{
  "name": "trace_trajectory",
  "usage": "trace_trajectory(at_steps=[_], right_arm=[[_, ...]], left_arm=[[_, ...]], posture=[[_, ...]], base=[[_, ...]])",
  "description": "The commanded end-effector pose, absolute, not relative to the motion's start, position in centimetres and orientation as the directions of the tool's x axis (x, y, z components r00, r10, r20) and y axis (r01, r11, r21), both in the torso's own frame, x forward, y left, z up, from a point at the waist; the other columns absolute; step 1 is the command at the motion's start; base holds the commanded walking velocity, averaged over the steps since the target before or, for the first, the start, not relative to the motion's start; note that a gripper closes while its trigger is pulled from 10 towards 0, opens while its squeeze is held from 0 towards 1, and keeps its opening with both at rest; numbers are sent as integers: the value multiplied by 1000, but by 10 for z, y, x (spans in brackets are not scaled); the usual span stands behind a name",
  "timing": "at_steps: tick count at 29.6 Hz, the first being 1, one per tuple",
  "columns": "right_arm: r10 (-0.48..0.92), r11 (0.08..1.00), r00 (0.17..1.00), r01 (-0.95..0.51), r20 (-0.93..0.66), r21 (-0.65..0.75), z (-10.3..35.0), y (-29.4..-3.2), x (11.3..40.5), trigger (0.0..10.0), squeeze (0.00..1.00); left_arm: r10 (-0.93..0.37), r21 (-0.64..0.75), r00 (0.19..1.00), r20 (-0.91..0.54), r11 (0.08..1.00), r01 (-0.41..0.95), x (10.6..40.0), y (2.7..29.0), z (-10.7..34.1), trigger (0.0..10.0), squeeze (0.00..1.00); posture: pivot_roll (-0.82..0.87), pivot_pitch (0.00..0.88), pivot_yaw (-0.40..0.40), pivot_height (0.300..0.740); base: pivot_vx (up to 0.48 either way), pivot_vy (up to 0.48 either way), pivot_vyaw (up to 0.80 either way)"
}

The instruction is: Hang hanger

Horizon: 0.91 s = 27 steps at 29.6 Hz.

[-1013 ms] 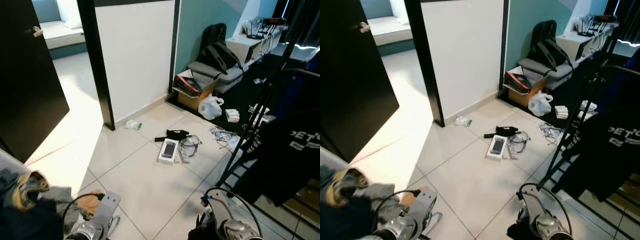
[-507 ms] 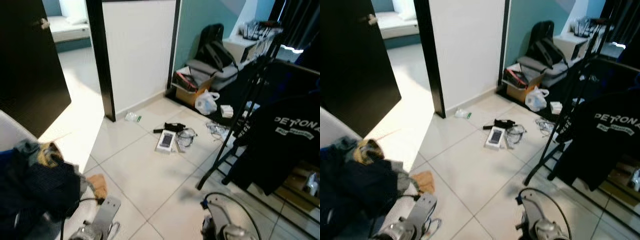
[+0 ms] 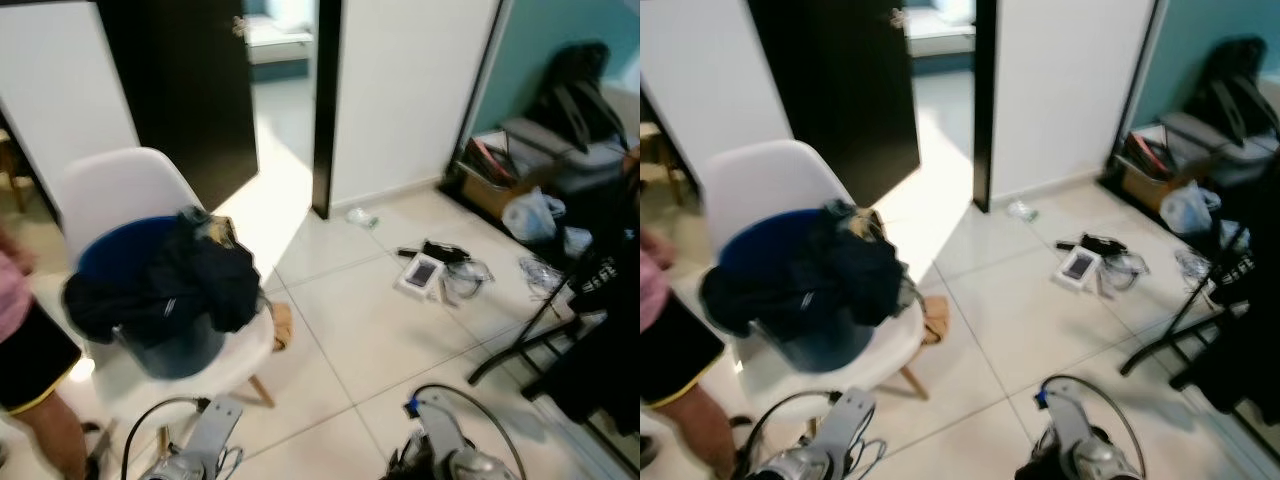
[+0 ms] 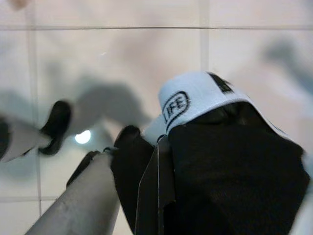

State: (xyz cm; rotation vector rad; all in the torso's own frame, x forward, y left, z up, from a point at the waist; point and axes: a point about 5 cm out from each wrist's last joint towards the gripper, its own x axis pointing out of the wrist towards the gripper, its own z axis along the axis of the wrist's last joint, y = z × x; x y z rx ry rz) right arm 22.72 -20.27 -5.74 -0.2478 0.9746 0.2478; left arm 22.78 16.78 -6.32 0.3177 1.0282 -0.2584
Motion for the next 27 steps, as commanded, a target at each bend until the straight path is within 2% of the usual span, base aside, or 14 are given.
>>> trace_trajectory(at_steps=[1, 8, 27], right_arm=[[87, 939, 525, -327, -846, -106, -58, -208, 225, 10000, 0], [108, 925, 507, -367, -855, -101, -58, -208, 224, 10000, 0], [125, 909, 503, -403, -855, -105, -56, -206, 227, 10000, 0]], left_arm=[[-62, 130, 484, -873, 926, 354, 225, 168, -65, 10000, 0], [-71, 133, 502, -862, 923, 361, 228, 166, -63, 10000, 0], [-69, 160, 528, -847, 913, 376, 232, 167, -60, 10000, 0]], posture=[[34, 0, -24, 740], [56, 0, -47, 740], [49, 0, -43, 740]], base=[[0, 0, 794], [0, 0, 794], [0, 0, 794]])
